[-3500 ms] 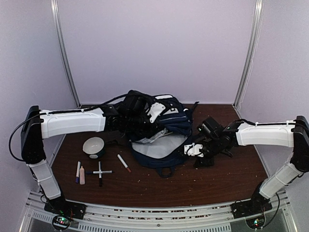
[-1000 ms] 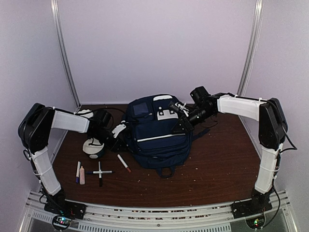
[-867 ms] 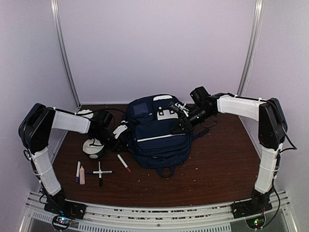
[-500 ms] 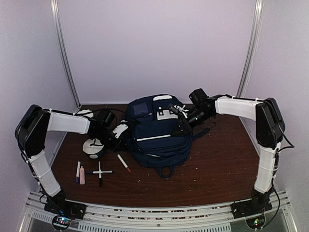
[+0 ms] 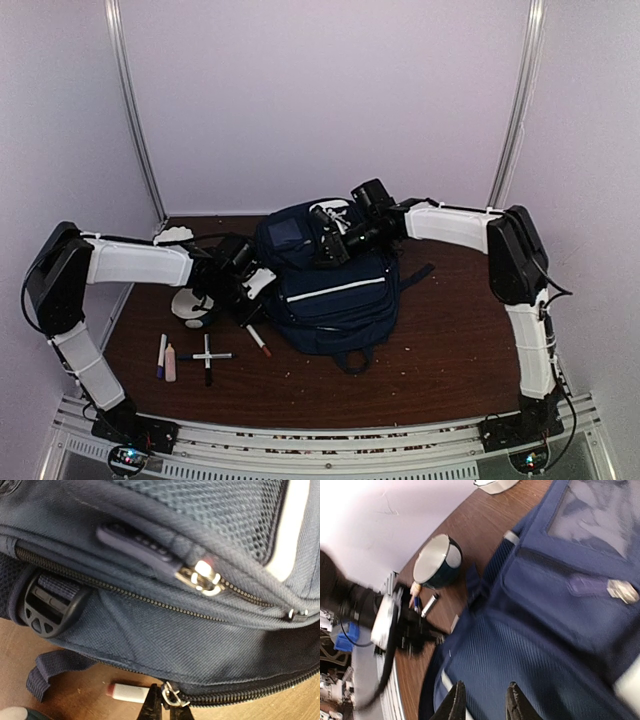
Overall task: Pack the student bag
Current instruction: Adjust the student bag at the center of the board.
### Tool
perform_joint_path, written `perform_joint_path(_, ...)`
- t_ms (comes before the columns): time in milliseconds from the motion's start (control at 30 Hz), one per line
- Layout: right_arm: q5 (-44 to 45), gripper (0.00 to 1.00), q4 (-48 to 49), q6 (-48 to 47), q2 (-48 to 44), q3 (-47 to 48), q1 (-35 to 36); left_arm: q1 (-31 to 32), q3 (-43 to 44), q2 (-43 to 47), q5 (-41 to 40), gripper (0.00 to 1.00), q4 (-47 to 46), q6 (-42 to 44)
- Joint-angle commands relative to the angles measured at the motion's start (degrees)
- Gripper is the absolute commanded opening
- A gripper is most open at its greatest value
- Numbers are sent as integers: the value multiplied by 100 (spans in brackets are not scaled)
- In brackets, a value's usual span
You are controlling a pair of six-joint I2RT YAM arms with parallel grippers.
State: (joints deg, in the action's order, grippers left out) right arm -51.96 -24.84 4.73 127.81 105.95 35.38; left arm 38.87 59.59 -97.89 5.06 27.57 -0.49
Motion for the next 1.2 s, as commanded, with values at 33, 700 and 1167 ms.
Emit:
perform_joint_path(33,-2,28,323,1164,868,878,398,326,106,217,-592,0,310,-226)
perform_joint_path(700,407,26,637,2501,1650,1079,492,1671,253,105,-22,0,335,103)
perform_joint_path(1167,-14,26,549,1784,425,405,102,1758,188,500,-313,34,68,137)
